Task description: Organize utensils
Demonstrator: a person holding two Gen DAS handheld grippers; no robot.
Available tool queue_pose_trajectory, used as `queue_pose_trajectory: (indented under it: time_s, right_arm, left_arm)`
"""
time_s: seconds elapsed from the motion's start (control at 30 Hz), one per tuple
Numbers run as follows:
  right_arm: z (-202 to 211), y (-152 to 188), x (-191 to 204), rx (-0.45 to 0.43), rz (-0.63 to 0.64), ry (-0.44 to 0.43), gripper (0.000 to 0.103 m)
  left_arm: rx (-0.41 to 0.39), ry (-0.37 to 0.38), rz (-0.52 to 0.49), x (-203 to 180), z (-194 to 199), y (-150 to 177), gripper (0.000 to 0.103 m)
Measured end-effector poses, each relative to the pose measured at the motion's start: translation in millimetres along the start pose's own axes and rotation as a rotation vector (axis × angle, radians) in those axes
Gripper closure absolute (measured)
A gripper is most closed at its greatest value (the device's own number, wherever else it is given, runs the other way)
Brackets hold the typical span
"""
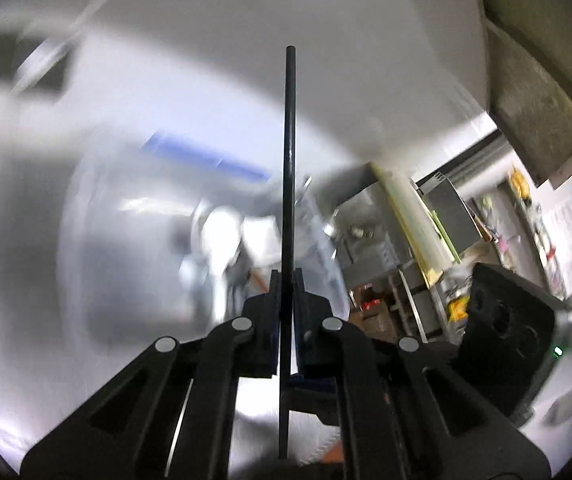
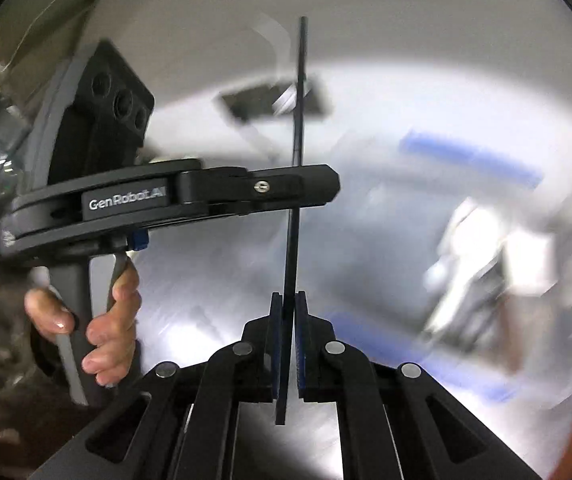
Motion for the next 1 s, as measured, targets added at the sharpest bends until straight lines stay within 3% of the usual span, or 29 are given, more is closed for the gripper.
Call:
queue_pose_trajectory:
  time_s: [0.1, 0.17, 0.37, 0.57, 0.77, 0.8, 0.9, 1.0]
  right_arm:
    - [-7, -27, -53, 0.017, -0.052, 0.061, 0.095]
    - [-26, -25, -89, 0.060, -0.110, 0.085, 0.096]
    - [-103, 10, -159, 0.221, -0.239, 0.081, 0.096]
    - [-152, 35, -177, 0.325, -0.253, 0.059, 0.098]
    - [-152, 45, -194, 0.336, -0.273, 0.111, 0.098]
    - [-146, 45, -194, 0.323, -0.270, 0.127, 0.097]
    - [-119, 38, -183, 0.267, -0.239, 0.183, 0.096]
    - [-82, 32, -163, 0.195, -0.174, 0.262, 0.095]
  left_arm:
    - [0.058, -0.043, -0.026, -7, -46, -33, 0.098]
    - [0.131, -0.078, -0.002, 7, -86, -42, 0.098]
    - [0.344, -0.167, 0.130, 76, -180, -18, 0.098]
    - [0.500, -0.287, 0.199, 135, -220, 22, 0.098]
    - [0.493, -0.331, 0.160, 138, -216, 19, 0.097]
    - [0.487, -0.349, 0.146, 137, -214, 17, 0.090]
    - [0.385, -0.371, 0.054, 119, -195, 2, 0.042]
    - [0.267, -0.343, -0.036, 87, -160, -16, 0.037]
Point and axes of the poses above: each gripper's, at about its wrist camera, not at the fingertips, and z roughly against the way its jaws point, x to its left, y to its underside, the point moved 9 cm from there along -z, roughly the way its jaws point, and after that the axes turned 6 degrees about z, right-handed, at the moved point
